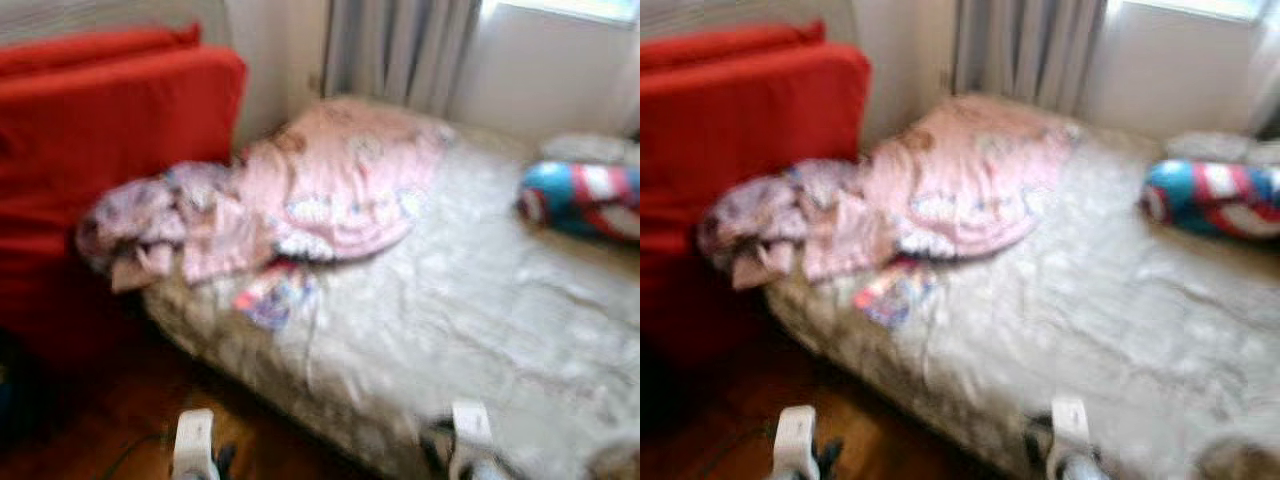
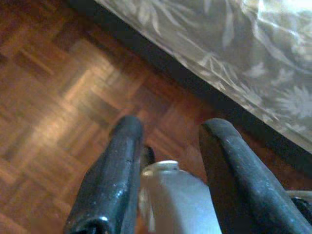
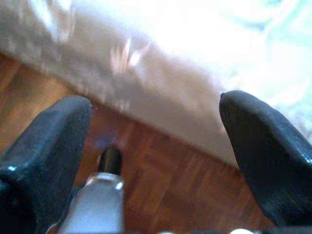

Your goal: Clean up the room

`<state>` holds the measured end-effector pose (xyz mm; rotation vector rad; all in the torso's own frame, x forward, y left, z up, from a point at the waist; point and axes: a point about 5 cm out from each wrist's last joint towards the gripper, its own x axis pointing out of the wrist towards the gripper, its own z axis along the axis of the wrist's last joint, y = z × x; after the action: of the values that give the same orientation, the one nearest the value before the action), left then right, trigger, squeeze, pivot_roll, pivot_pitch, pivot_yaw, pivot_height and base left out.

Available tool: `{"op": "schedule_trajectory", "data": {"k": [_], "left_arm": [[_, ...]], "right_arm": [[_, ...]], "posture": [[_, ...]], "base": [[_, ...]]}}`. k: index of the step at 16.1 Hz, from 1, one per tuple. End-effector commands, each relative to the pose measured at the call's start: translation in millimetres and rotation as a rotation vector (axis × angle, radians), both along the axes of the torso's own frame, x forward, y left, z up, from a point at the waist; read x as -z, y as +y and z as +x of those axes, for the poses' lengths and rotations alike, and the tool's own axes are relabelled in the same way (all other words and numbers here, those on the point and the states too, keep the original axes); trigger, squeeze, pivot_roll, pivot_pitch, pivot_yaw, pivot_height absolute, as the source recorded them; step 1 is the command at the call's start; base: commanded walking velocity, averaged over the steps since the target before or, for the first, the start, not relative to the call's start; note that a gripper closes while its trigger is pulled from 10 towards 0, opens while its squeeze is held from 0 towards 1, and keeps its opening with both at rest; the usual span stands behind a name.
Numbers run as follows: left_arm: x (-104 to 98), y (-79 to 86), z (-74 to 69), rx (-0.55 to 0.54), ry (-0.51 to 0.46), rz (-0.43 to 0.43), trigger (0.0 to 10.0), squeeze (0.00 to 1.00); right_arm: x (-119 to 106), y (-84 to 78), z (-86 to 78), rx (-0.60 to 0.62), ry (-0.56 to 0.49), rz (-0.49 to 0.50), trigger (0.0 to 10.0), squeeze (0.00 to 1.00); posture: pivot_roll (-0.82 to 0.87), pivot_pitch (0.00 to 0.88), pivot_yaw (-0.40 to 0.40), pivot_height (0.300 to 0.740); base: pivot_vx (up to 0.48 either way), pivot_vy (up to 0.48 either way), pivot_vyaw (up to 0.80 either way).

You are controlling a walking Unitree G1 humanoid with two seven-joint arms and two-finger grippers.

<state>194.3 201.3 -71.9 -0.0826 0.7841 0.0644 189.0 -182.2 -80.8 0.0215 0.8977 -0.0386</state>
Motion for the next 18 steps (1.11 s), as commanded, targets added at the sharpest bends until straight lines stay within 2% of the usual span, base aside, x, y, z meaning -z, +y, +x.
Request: {"op": "schedule_trajectory", "data": {"k": [1,6,14,18], "left_arm": [[14.5,-10.0,-20.1,0.155,0.176,0.048,10.0,0.00],[14.7,-12.1,-19.5,0.131,0.175,0.039,10.0,0.00],[13.4,-9.8,-17.2,0.135,0.172,0.051,10.0,0.00],[12.9,-8.5,-16.6,0.144,0.171,0.060,10.0,0.00]], "right_arm": [[7.4,-16.2,-24.7,-0.002,0.020,0.048,10.0,0.00],[6.1,-19.3,-23.4,0.002,0.006,0.042,10.0,0.00],[5.9,-17.7,-23.0,-0.002,0.001,0.060,10.0,0.00],[5.2,-16.8,-22.3,0.006,-0.016,0.068,10.0,0.00]], "posture": [[0.01,0.018,-0.034,0.740],[0.01,0.025,-0.054,0.740],[0.01,0.029,-0.045,0.740],[0.01,0.032,-0.043,0.740]], "base": [[0.000,-0.281,0.00],[0.000,-0.169,-0.08],[0.000,0.000,-0.76],[0.000,0.000,0.00]]}}
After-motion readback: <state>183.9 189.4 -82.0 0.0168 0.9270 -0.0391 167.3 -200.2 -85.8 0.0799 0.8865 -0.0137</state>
